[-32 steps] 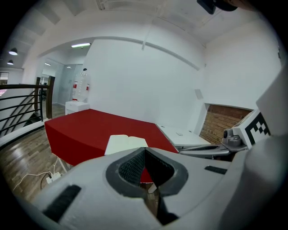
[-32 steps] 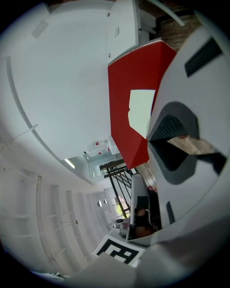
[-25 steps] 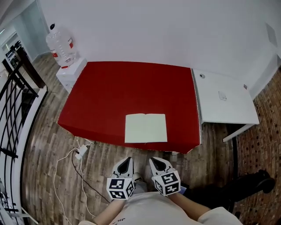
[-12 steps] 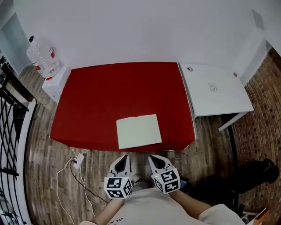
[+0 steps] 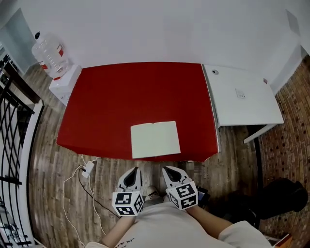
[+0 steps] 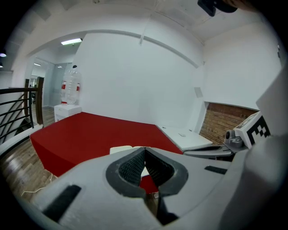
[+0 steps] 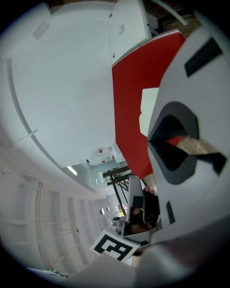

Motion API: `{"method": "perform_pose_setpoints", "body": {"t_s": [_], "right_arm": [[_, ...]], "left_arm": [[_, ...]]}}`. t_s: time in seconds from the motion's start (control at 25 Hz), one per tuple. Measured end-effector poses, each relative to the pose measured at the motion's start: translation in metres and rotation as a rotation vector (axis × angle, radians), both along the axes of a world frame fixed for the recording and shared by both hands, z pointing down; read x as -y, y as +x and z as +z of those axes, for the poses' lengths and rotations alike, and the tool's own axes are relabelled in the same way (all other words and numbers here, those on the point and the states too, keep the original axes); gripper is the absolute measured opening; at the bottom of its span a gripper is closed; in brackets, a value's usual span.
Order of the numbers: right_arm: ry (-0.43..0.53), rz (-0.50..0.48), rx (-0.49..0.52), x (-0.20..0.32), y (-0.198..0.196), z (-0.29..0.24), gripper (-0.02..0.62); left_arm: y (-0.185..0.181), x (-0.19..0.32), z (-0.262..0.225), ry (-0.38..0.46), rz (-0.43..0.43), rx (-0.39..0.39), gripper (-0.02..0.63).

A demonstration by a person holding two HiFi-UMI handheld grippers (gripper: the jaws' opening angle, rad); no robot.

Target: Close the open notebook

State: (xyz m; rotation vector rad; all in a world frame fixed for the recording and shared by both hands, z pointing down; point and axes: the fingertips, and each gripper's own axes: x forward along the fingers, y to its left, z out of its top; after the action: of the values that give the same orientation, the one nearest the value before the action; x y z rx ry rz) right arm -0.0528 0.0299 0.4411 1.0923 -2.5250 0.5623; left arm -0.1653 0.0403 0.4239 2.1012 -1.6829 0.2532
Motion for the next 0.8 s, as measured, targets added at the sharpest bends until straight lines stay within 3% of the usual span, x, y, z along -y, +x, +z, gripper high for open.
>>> {"method": "perform_pose_setpoints", "body": {"t_s": [0.36, 0.8], "right_arm": [[0.033, -0.086, -0.014, 0.021, 0.002, -0.009, 0.005], [0.029, -0.117, -0.012, 0.033, -0.005, -0.009, 0.006]], "left_arm": [[0.011, 0.010, 0.002, -0.011, -0.066, -0.014, 0.006], [0.007, 0.018, 0.008, -0.026, -0.090, -0.010, 0.006]]}}
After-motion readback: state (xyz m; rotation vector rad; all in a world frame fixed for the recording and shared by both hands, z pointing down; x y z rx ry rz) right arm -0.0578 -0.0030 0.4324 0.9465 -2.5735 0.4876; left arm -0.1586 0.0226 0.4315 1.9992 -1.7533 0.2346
